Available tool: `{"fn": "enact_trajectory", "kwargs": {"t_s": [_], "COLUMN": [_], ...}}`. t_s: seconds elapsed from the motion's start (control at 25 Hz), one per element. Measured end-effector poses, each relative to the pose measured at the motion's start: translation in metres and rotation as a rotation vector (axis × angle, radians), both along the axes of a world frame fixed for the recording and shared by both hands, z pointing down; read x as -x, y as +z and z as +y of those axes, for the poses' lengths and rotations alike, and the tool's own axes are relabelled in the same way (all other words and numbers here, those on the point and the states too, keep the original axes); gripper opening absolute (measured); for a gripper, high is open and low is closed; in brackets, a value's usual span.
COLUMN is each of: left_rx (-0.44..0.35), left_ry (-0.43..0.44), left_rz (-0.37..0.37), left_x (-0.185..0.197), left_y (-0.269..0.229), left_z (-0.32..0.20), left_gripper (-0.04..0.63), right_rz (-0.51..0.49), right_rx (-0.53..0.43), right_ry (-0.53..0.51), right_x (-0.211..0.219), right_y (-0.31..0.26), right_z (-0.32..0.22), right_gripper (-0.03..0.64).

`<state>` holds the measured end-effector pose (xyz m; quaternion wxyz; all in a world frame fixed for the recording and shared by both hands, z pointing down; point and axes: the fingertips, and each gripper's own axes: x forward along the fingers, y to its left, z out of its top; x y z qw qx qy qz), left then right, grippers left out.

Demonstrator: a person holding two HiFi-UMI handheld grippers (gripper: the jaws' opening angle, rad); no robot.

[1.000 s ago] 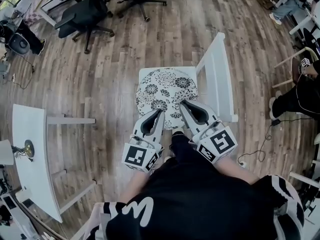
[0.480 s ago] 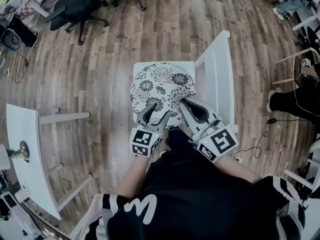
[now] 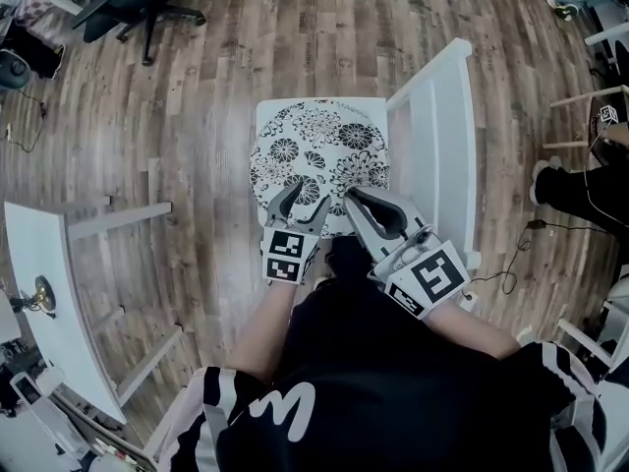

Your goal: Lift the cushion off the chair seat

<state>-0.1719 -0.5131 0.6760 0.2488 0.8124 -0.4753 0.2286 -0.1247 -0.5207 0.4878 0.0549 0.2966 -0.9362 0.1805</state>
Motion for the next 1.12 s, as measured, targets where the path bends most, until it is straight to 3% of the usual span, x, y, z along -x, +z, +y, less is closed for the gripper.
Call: {"fn": "enact_trajectory", "kwargs": {"t_s": [0.76,1.12], "left_rx": [0.13,0.217], "left_ry": [0.038,0.016], "left_rz": [-0.11,-0.142], "left_x": [-0.003,-0.005], "left_y": [0.094,0.137], "left_z": [-0.018,-0.018], "left_gripper": [0.242,0.244], "right_rz": [0.027,0.045], "right_rx": [0.063,0.04], "right_ry": [0.03,0.02], "right_x": [-0.007,-0.011], "right_y": [0.04,0.048], "right_z": [-0.009,-0.018], "right_gripper": [0.034,0.034]}}
